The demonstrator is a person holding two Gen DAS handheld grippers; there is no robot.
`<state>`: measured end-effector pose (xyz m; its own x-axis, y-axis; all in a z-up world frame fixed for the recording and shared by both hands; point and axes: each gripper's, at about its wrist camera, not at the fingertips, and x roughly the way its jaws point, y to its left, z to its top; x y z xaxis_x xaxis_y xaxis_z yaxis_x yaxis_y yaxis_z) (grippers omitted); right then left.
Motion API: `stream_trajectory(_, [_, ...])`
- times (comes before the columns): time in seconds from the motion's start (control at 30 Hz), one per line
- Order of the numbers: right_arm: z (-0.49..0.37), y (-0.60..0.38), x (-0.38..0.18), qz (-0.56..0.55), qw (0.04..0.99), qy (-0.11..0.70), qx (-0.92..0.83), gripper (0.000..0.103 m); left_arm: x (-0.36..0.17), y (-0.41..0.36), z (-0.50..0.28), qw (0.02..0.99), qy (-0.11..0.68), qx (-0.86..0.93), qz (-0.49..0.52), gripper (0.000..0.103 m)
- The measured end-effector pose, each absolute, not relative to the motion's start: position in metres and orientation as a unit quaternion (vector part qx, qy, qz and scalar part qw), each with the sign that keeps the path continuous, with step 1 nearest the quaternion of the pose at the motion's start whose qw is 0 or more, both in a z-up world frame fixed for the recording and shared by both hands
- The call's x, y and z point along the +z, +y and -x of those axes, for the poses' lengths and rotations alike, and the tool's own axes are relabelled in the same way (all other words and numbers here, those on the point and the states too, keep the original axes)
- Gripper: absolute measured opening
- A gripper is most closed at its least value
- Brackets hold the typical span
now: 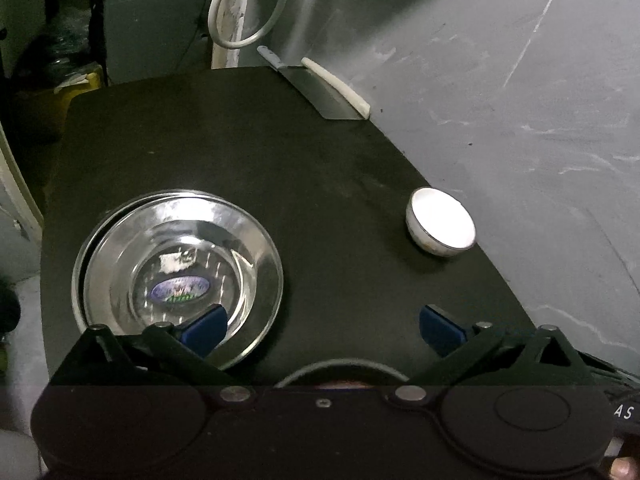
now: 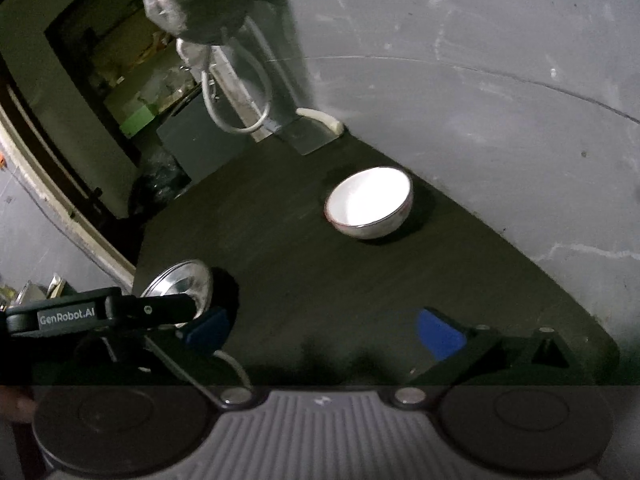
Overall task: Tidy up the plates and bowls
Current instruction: 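Move both grippers to the second white bowl and close on its rim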
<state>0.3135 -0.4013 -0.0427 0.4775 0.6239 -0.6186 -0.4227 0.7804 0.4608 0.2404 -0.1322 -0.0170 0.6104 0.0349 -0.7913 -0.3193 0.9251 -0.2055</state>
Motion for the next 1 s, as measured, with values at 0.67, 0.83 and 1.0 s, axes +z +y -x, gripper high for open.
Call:
stream_trajectory(0.67, [-0.405, -0.396, -0.076, -0.207, 0.855, 0.416, 0.228, 0.103, -0.035, -0.141, -0.386, 0.875, 0.465, 0.075, 0.116, 0.102])
stream_trajectory(0.83, [-0.422, -0.398, -0.083, -0.222, 0.854, 0.423, 0.205, 0.101, -0.042, -0.151, -0.42, 0.871, 0.479, 0.049, 0.095, 0.102])
stream_trajectory(1.0, [-0.433, -0.389, -0.089, -0.221, 0.852, 0.429, 0.203, 0.091, -0.054, -0.157, -0.44, 0.862, 0.498, 0.035, 0.086, 0.102])
